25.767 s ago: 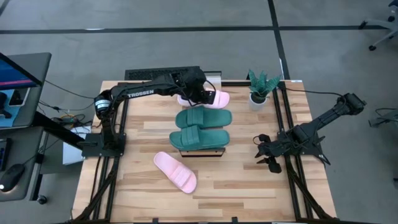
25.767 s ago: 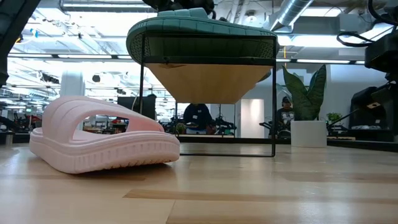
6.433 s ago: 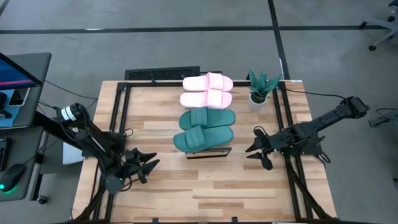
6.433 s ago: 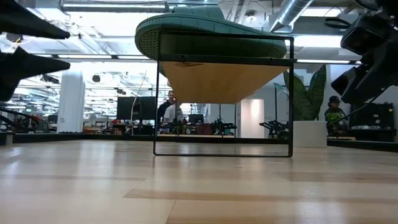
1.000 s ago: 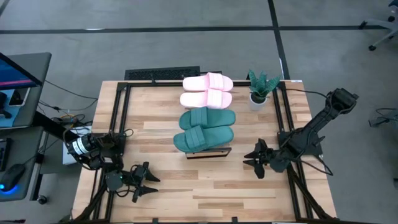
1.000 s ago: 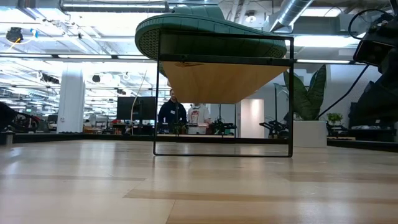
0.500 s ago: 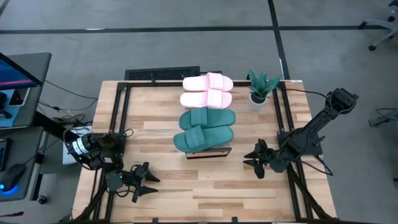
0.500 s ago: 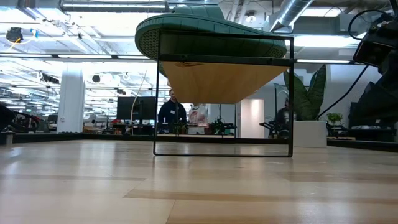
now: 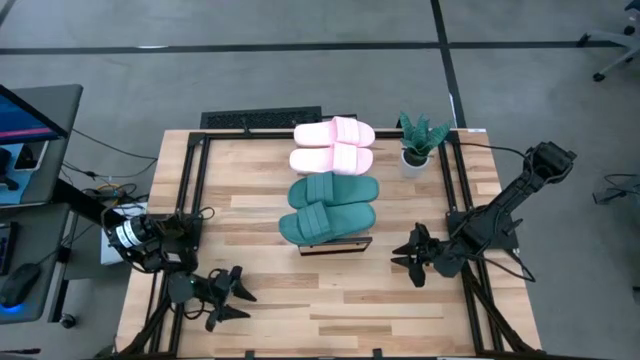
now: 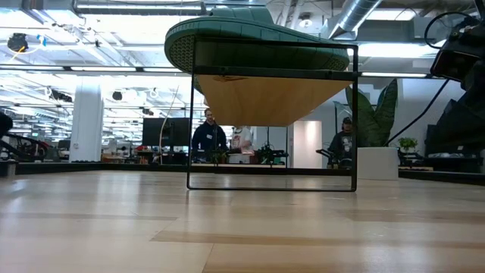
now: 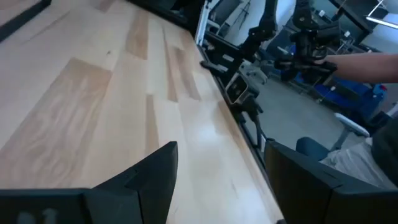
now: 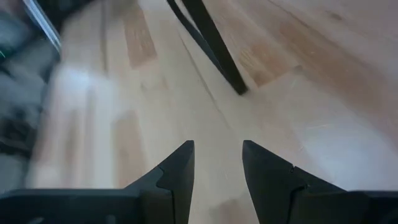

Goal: Pick and place slides into the shelf
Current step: Adjust the slides on the shelf

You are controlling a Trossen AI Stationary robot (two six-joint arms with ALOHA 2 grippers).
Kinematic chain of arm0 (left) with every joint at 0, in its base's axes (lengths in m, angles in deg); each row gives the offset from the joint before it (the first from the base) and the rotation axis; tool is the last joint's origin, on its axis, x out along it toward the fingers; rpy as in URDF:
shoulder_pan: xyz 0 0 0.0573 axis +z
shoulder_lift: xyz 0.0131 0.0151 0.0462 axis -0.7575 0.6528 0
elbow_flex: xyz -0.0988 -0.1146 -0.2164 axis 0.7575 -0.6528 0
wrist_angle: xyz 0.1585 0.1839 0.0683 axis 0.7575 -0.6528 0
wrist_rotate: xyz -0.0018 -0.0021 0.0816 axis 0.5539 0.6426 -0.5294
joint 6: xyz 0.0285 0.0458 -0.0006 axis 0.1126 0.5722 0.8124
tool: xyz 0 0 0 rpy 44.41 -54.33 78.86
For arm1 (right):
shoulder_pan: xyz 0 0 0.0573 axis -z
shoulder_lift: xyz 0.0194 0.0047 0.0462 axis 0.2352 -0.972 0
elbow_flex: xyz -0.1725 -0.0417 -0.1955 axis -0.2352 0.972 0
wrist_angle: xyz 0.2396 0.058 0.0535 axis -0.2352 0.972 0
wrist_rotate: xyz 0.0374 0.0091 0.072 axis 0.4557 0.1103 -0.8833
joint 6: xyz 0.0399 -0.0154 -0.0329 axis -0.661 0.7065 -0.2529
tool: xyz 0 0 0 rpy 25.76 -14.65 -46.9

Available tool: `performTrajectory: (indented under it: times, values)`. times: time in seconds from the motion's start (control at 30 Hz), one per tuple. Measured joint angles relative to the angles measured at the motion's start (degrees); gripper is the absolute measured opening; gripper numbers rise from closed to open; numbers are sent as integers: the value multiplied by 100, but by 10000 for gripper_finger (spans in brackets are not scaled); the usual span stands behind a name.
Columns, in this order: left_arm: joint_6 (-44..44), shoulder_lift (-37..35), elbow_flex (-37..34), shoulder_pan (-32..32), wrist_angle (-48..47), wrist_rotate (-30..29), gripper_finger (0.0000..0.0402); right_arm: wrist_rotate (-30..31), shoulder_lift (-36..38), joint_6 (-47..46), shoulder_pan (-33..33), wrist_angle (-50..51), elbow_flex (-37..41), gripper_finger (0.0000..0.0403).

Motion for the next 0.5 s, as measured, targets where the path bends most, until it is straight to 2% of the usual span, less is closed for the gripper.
performTrajectory:
  times: [0.07,0.13,0.3,0.4,0.5]
  values:
    - [137,-34,58,-1,26,-82,226,0,3,-442,9,-303,0,129]
    - [156,-31,130,1,17,-168,226,-79,24,-475,56,-554,-3,129]
    - [199,-31,306,0,18,-558,226,-842,45,1178,2,-1865,-272,129]
    - [217,-31,360,1,2,-733,226,-881,44,1562,14,-1791,-693,129]
    - [216,-31,381,-1,-2,-904,226,-969,9,1852,39,-1284,-1293,129]
